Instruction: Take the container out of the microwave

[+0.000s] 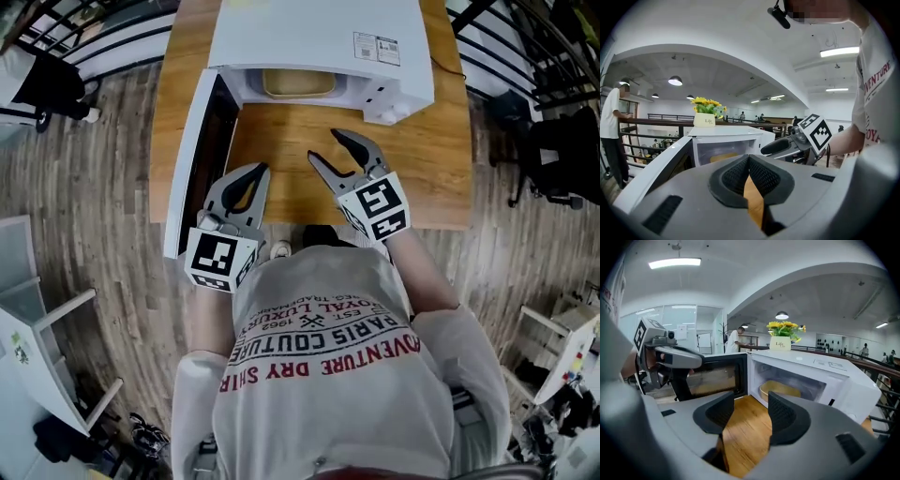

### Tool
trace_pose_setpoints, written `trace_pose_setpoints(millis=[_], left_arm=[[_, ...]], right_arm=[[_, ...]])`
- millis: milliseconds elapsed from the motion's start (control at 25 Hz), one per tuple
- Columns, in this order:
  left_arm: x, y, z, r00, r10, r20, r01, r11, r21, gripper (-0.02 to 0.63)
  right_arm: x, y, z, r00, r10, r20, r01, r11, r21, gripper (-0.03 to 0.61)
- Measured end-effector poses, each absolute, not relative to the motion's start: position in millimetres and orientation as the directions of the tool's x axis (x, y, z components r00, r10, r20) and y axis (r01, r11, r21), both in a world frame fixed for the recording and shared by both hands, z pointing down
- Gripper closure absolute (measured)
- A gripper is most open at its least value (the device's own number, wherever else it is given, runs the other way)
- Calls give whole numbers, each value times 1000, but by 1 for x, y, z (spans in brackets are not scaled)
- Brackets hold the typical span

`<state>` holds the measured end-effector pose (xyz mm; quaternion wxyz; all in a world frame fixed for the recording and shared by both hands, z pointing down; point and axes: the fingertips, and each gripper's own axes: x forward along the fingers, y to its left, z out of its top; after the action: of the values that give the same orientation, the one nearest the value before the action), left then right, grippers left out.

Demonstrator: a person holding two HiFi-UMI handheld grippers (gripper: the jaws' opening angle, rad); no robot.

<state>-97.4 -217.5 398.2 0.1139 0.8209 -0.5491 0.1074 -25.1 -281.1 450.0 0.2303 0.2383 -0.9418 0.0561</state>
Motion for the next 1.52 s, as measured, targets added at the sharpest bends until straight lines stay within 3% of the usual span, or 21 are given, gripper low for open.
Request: trace_pose_setpoints(millis=[400, 640, 880, 1120, 1280, 1520], left_arm=[[-111, -248, 402, 278, -931, 234, -960, -263, 96, 598], [-119, -256, 406, 234, -940, 250, -972, -224, 68, 597], [-118, -257, 408, 220, -937, 270, -975, -203, 91, 597], [-124, -255, 411, 195, -940, 279, -980, -174, 99, 598], [-128, -252, 412, 181, -944, 276, -982, -159, 100, 597], [-129, -243, 409, 197, -944, 263, -980, -179, 92, 597]], right_arm=[[-59, -347, 517, -669, -270, 693, -251, 959, 132, 350], [-83, -376, 550, -572, -274, 773, -53, 953, 298, 344], [-95, -388, 581, -482, -231, 845, 116, 939, 323, 350], [-100, -390, 600, -428, -223, 876, 222, 913, 341, 427], [-102, -395, 600, -431, -260, 864, 220, 899, 380, 525], [-99, -392, 590, -441, -266, 857, 184, 908, 377, 543]])
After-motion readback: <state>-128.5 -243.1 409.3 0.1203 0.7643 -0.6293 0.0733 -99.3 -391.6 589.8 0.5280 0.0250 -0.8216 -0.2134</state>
